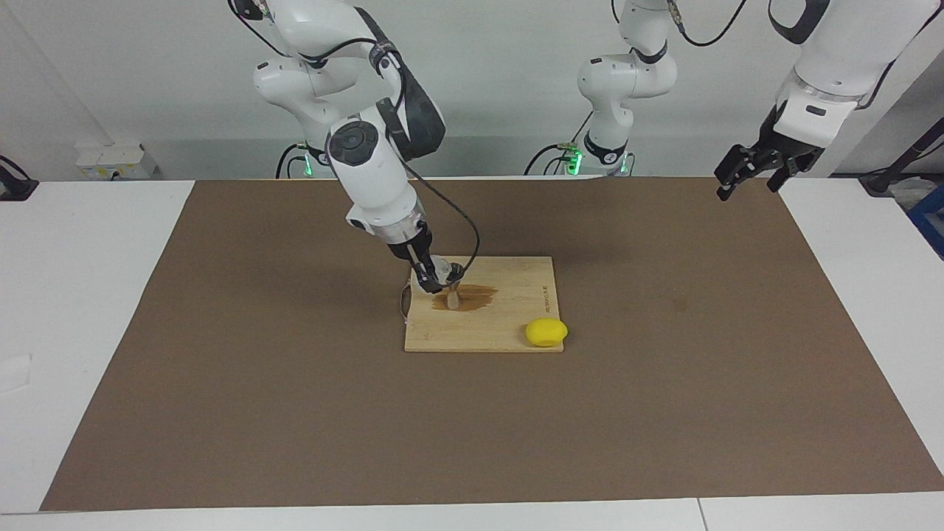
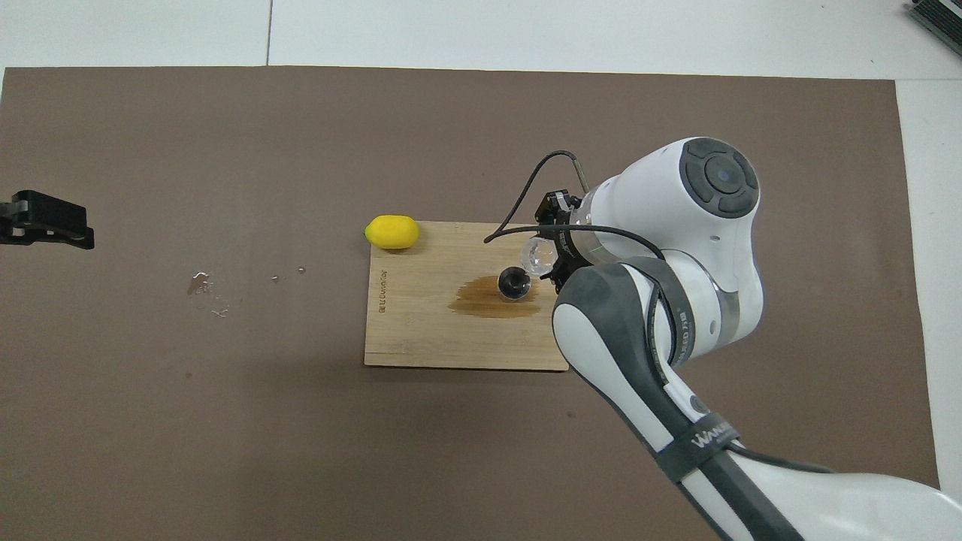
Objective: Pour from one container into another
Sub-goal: 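Carry the glass cup back toward its starting spot with the right gripper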
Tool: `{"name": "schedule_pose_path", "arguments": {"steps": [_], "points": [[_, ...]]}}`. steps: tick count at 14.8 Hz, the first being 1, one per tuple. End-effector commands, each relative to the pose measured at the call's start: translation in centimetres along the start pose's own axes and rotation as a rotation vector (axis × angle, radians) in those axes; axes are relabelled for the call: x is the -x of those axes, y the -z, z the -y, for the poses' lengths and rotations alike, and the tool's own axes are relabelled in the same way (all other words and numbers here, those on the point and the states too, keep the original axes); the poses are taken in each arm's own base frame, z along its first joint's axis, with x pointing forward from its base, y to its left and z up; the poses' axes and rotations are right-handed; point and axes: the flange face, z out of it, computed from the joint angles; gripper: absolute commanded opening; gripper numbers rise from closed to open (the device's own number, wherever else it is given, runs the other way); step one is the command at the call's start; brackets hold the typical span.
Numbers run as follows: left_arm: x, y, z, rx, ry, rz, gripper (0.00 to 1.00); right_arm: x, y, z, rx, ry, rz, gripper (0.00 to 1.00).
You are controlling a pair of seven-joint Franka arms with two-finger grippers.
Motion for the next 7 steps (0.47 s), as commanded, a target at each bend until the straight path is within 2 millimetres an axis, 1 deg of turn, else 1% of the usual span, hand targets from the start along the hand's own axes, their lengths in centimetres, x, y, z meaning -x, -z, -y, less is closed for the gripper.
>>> {"name": "schedule_pose_path", "arguments": {"steps": [1,3,5,6,7], "points": [[0.8,0.0,0.4,-0.018,-0.009,0.01,1.0,-3.0,0.3,-0.2,0.007,-0.036,0.106,0.05],[0.8,0.0,0.4,-0.018,-0.009,0.01,1.0,-6.0,-0.1,-0.6,0.007,-0.12,0.187,0.04],[0.8,0.0,0.4,-0.018,-0.009,0.01,1.0,-9.3,0.1,-0.9,-0.009,-0.184,0.25,0.04],[0.8,0.0,0.4,-0.018,-0.009,0.01,1.0,-11.1,0.3,-1.0,-0.021,-0.196,0.273,0.04],[0.8,0.0,0.3,-0.018,-0.011,0.01,1.0,-13.0,-0.1,-1.6,-0.022,-0.198,0.289,0.04]]}}
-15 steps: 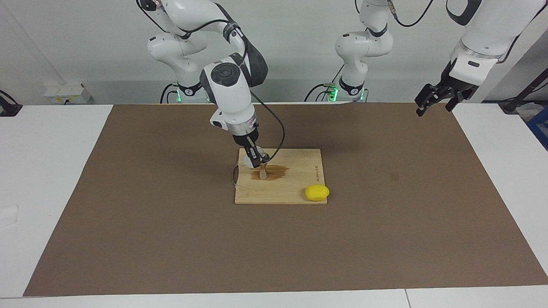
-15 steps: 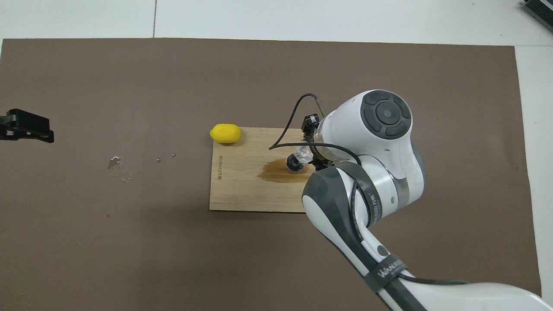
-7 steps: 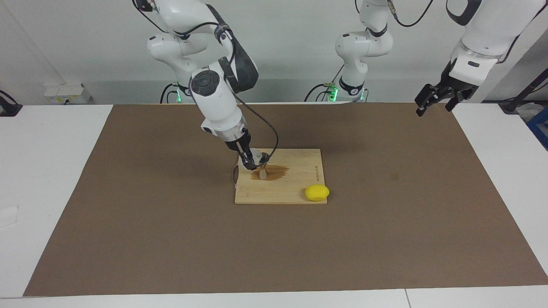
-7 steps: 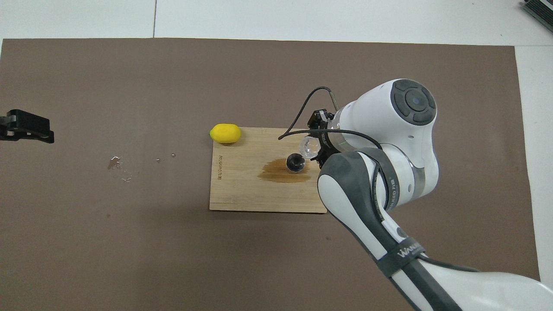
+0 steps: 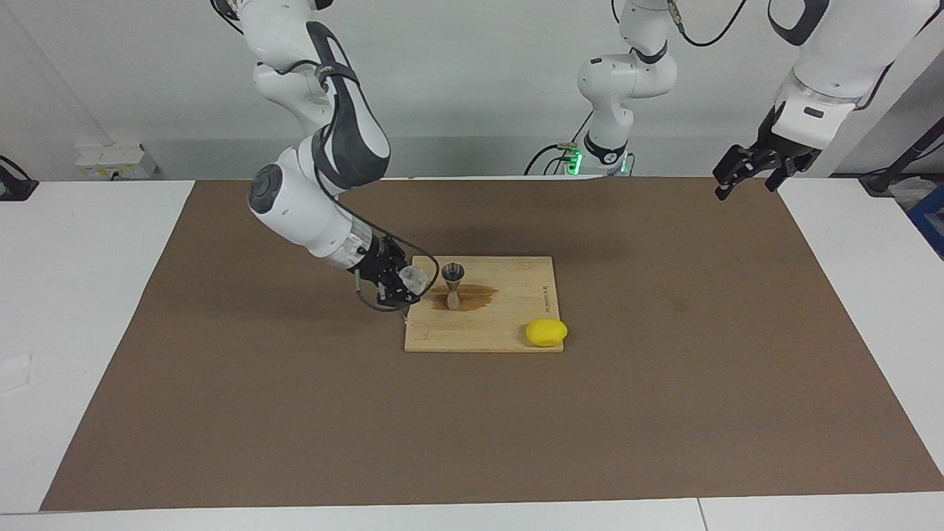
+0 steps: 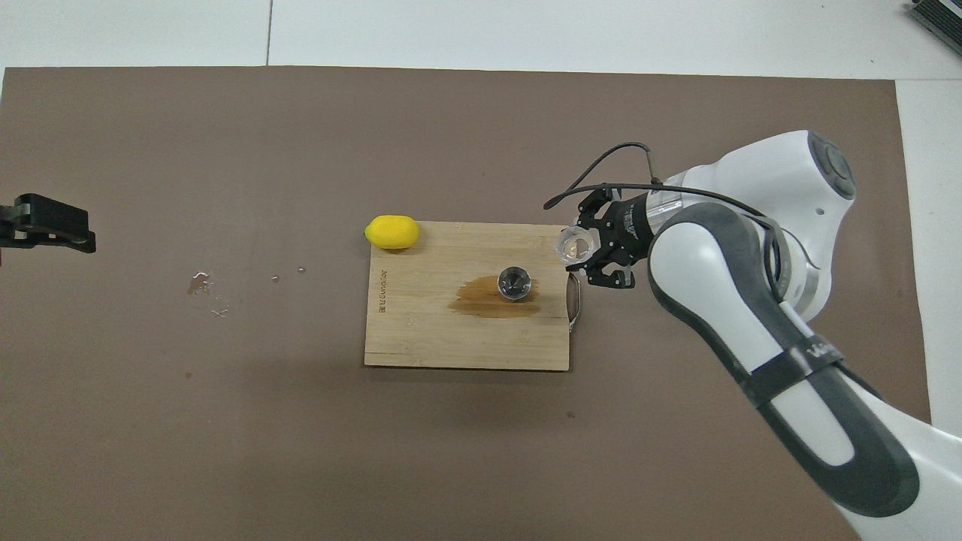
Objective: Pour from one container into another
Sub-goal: 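Carry the glass cup back toward its starting spot with the right gripper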
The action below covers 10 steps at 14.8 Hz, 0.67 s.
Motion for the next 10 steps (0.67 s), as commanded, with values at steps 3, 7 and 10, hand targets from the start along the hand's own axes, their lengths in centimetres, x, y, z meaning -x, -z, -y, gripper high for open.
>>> {"name": "schedule_pose_path", "arguments": {"steps": [3,7,10], "points": [[0.8,0.1,0.4,-0.018,-0.009,0.006,1.0,-8.1,1.7,-1.0,0.002,-0.019,0.115,0.03],[0.8,0.1,0.3,-0.018,-0.011,0.006,1.0,-16.0,2.0,-1.3,0.012,-0.049,0.192,0.02],[0.8,0.1,0.3,-0.018,-0.011,0.006,1.0,-20.7,1.8,-1.8,0.008,-0.045,0.21,0.05]]}}
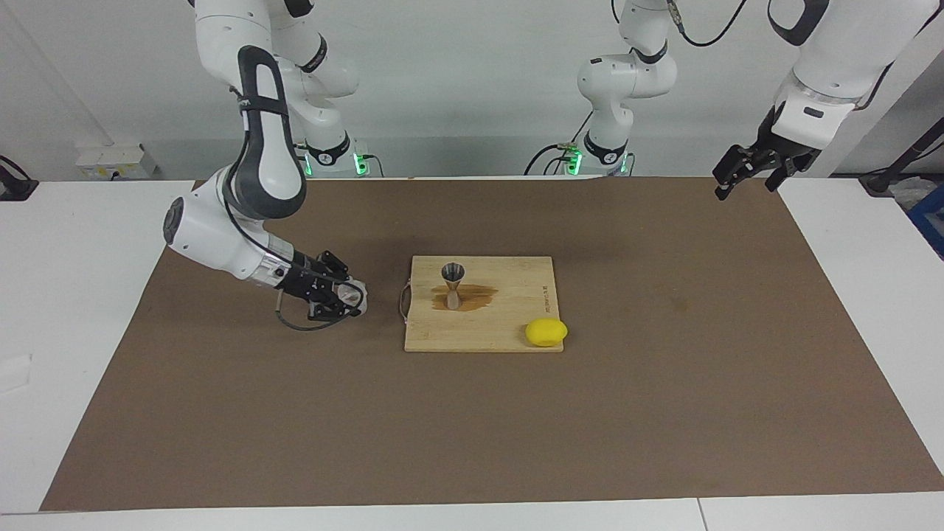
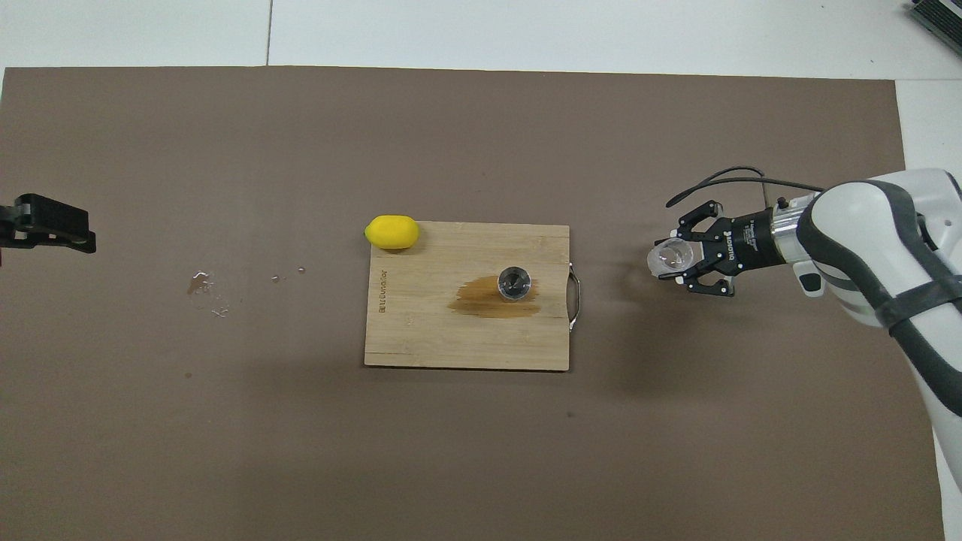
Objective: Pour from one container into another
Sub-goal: 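Carry the glass cup back toward its starting spot with the right gripper, then lower the glass cup onto the table and open the right gripper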
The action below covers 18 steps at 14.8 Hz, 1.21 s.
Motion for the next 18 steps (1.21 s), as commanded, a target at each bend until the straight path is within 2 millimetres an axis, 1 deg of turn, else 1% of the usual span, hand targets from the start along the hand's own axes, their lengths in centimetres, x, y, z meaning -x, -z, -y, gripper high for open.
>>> {"name": "schedule_pose_path", "arguments": {"steps": [1,2,4,5,6,7,8,9,11,13,15,18], "points": [[0.8,0.1,0.3,-0.018,-0.009,0.006,1.0,-3.7,0.2,-0.1,-0.013,0.003,0.046,0.06],[0.8,0.1,0.3,-0.018,-0.01,0.006,1.0,-5.2,0.5,-0.3,-0.018,0.013,0.049,0.07],[0.8,0.1,0.3,-0.018,-0.01,0.006,1.0,-7.2,0.7,-0.7,-0.022,0.017,0.051,0.08],[0.8,0.1,0.3,-0.018,-0.01,0.006,1.0,-8.0,0.9,-0.9,-0.025,0.023,0.053,0.09],[0.8,0.1,0.3,-0.018,-0.01,0.006,1.0,-8.3,0.8,-1.1,-0.024,0.025,0.053,0.14],[0.8,0.1,0.3,-0.018,-0.009,0.006,1.0,-9.0,0.8,-1.4,-0.035,0.011,0.041,0.31],[0.8,0.1,0.3,-0.018,-0.01,0.006,1.0,-10.0,0.9,-2.0,-0.052,-0.008,0.027,0.52],[0.8,0.1,0.3,-0.018,-0.01,0.006,1.0,-10.5,1.3,-2.2,-0.064,-0.017,0.025,0.64],[0.8,0.1,0.3,-0.018,-0.009,0.006,1.0,-10.8,1.2,-2.4,-0.067,0.003,0.017,1.0],[0.8,0.1,0.3,-0.018,-0.01,0.006,1.0,-10.6,1.8,-2.6,-0.075,0.012,0.014,1.0],[0.8,0.1,0.3,-0.018,-0.01,0.006,1.0,-10.0,3.1,-2.6,-0.096,0.024,0.005,1.0],[0.8,0.1,0.3,-0.018,-0.009,0.006,1.0,-8.1,5.5,-2.7,-0.108,0.079,-0.043,1.0]]}}
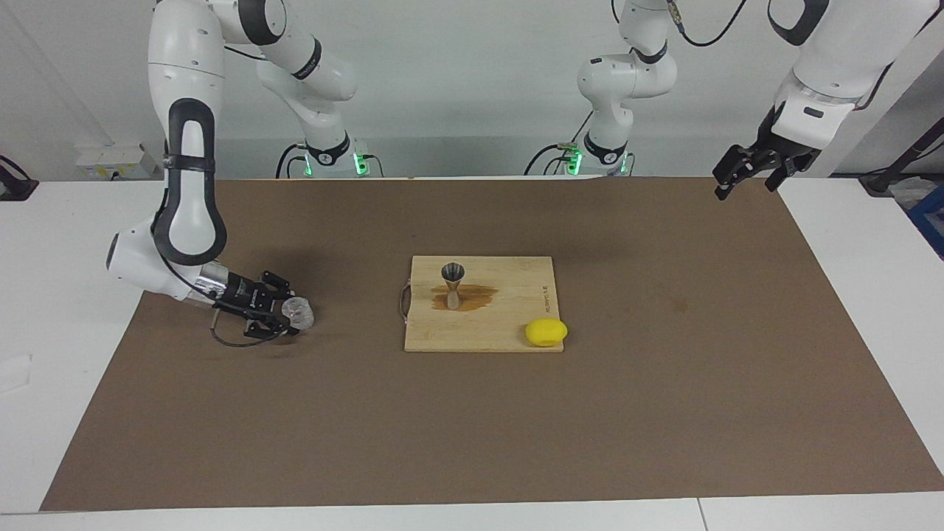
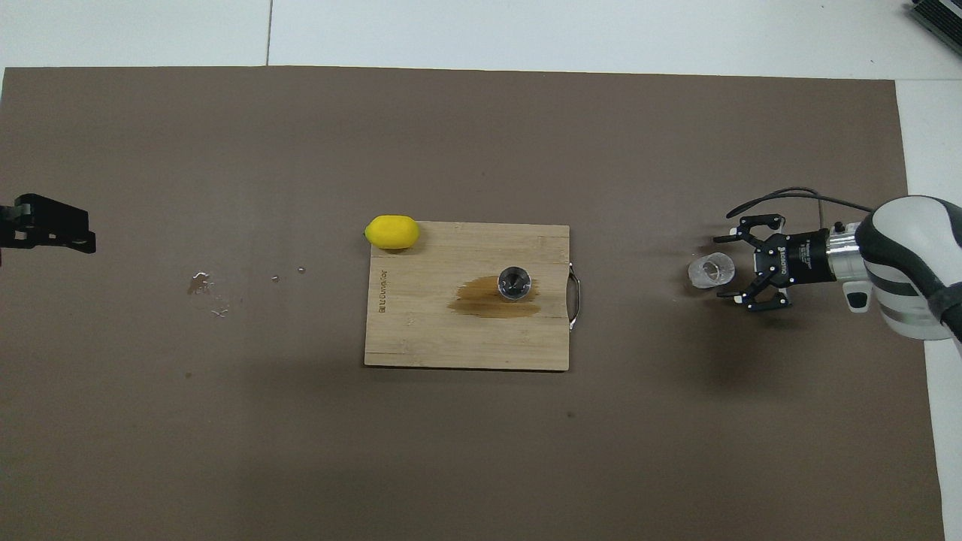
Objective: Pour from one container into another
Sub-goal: 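Lower the glass cup onto the table and open the right gripper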
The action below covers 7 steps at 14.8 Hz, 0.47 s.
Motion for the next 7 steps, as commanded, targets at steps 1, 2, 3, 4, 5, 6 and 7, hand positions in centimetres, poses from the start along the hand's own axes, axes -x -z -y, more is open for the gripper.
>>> {"name": "schedule_pose_path", "arguments": {"steps": [1,2,3,4,5,6,7], "points": [[0.8,0.1,0.3,-0.018,-0.01,0.006,1.0,2.5,2.5,-0.7,-0.01,0.088,-0.059,1.0],[0.8,0.1,0.3,-0.018,-0.01,0.006,1.0,3.3,2.9,-0.7,0.011,0.125,-0.095,1.0],[0.8,0.1,0.3,-0.018,-0.01,0.006,1.0,4.5,3.3,-0.6,0.037,0.18,-0.143,1.0],[0.8,0.1,0.3,-0.018,-0.009,0.006,1.0,6.1,3.3,-0.6,0.082,0.252,-0.197,1.0],[0.8,0.1,0.3,-0.018,-0.01,0.006,1.0,7.9,3.1,-0.6,0.134,0.339,-0.248,1.0],[0.8,0.1,0.3,-0.018,-0.009,0.006,1.0,9.8,2.8,-0.6,0.178,0.414,-0.295,1.0],[0.8,0.1,0.3,-0.018,-0.009,0.006,1.0,11.3,2.7,-0.5,0.206,0.472,-0.334,1.0]]}}
